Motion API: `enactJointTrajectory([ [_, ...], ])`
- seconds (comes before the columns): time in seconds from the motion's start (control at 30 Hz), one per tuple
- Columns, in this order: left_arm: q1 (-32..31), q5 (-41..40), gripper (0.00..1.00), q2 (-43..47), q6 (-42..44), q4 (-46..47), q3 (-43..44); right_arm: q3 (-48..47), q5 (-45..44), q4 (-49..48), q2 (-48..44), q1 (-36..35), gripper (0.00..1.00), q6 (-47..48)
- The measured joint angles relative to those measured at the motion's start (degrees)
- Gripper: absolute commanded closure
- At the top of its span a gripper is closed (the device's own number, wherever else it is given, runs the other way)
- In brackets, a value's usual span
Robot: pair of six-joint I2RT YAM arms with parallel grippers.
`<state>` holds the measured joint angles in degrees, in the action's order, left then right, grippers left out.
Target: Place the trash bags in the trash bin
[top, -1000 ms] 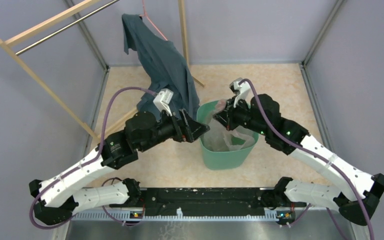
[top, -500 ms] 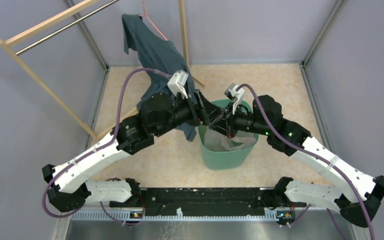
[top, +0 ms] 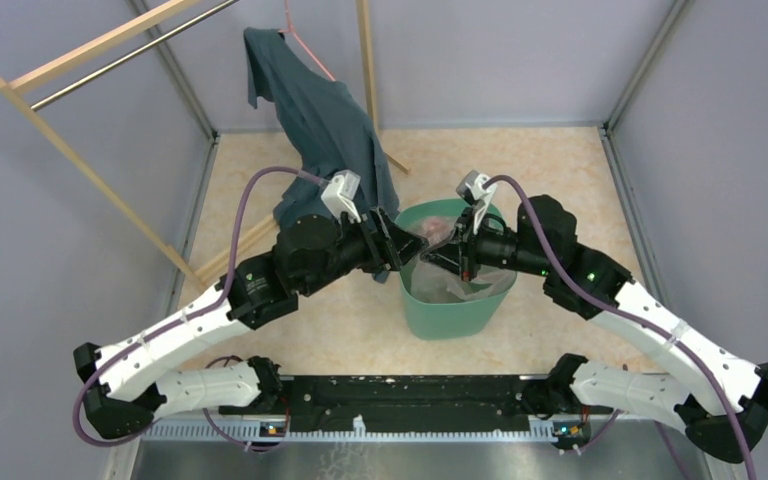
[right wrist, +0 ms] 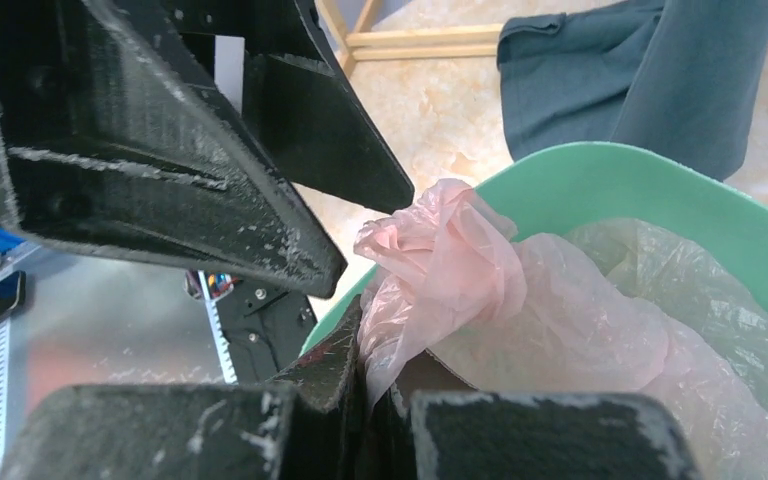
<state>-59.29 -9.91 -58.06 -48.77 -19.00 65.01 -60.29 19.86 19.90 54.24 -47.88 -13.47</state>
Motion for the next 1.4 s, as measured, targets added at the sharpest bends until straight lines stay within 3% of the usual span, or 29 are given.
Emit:
enactJointTrajectory([
  [0.27,0.0,0.81,0.25,-2.51,-0.33,2.67,0.57,0.61,1.44,-1.18,-0.94,0.0,1.0,-0.02],
  [0.33,0.11,1.4,0.35,-4.98,-0.2,3.39,1.81,1.05,1.68,-0.72,-0.98,0.0,1.0,-0.04],
  [0.43,0.28,2.01,0.6,-7.19,0.5,4.39,2.78,1.6,1.97,-0.37,-0.96,0.0,1.0,-0.07],
  [0.5,0.26,2.32,0.76,-7.37,1.42,4.44,2.78,1.77,2.08,-0.39,-0.96,0.0,0.93,-0.11],
  [0.67,0.15,4.46,1.0,-5.4,5.9,7.72,1.51,1.79,0.96,1.33,-1.25,0.0,0.63,-0.68],
  [0.83,0.15,8.52,1.0,-1.11,10.16,13.84,-3.52,-0.37,-2.32,9.57,-2.34,0.0,0.4,-0.42],
  [0.97,0.15,11.43,1.0,1.97,11.74,18.84,-8.72,-6.43,-7.93,18.03,-3.08,0.0,0.28,0.11],
  [1.27,0.15,13.79,1.0,7.82,12.31,25.75,-16.79,-12.63,-15.93,26.49,-10.88,0.0,0.25,1.01],
  [1.33,0.15,13.86,1.0,8.41,12.2,26.6,-17.25,-12.63,-16.83,26.58,-10.93,0.0,0.12,1.05],
  [1.4,0.15,13.81,1.0,8.85,11.96,27.02,-17.29,-12.63,-17.31,26.58,-10.23,0.0,0.09,1.57],
])
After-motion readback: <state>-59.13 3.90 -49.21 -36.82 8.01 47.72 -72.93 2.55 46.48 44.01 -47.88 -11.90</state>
